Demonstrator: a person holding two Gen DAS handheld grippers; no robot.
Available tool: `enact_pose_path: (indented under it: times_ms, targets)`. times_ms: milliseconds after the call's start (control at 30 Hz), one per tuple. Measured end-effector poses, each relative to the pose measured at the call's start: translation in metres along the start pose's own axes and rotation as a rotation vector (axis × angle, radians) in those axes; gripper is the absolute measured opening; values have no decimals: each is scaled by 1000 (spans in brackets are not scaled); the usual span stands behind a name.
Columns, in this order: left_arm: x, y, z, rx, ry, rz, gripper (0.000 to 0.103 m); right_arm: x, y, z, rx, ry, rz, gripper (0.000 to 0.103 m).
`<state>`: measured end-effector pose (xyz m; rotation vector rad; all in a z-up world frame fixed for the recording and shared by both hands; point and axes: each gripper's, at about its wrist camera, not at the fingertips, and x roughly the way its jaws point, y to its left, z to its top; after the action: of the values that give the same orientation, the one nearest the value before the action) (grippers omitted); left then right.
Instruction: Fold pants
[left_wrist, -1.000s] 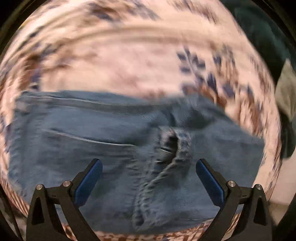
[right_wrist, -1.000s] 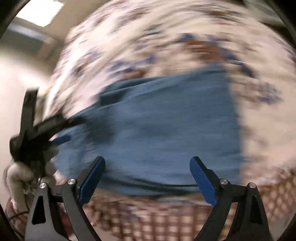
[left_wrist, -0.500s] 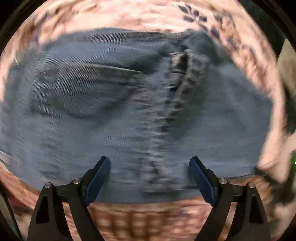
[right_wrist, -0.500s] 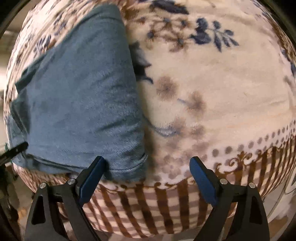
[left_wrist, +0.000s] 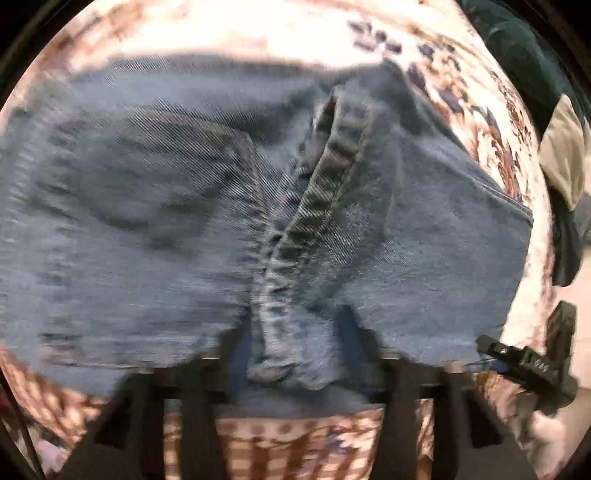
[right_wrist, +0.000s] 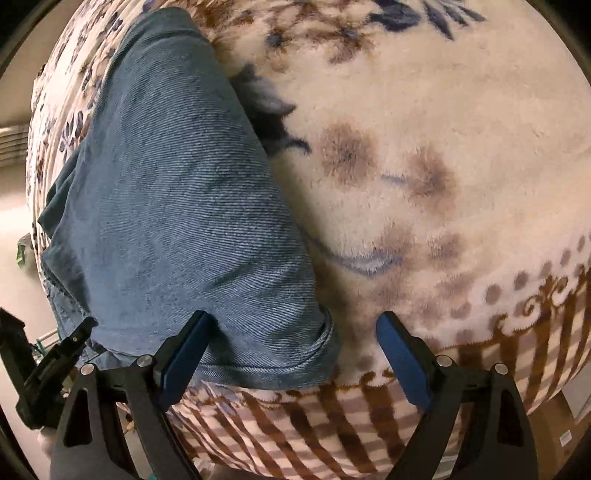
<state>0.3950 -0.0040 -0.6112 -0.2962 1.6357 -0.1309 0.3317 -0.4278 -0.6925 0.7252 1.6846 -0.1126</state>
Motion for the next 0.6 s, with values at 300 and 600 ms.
enact_pose_path:
  times_ms: [300,600]
  targets:
    - [-33,7,-28,-14,-87,-78,14,-5,24,3,-14,3,-21,90]
    - [3,26,-13,-51,10,-39,14,-10,49,9,-62,30,-59,90]
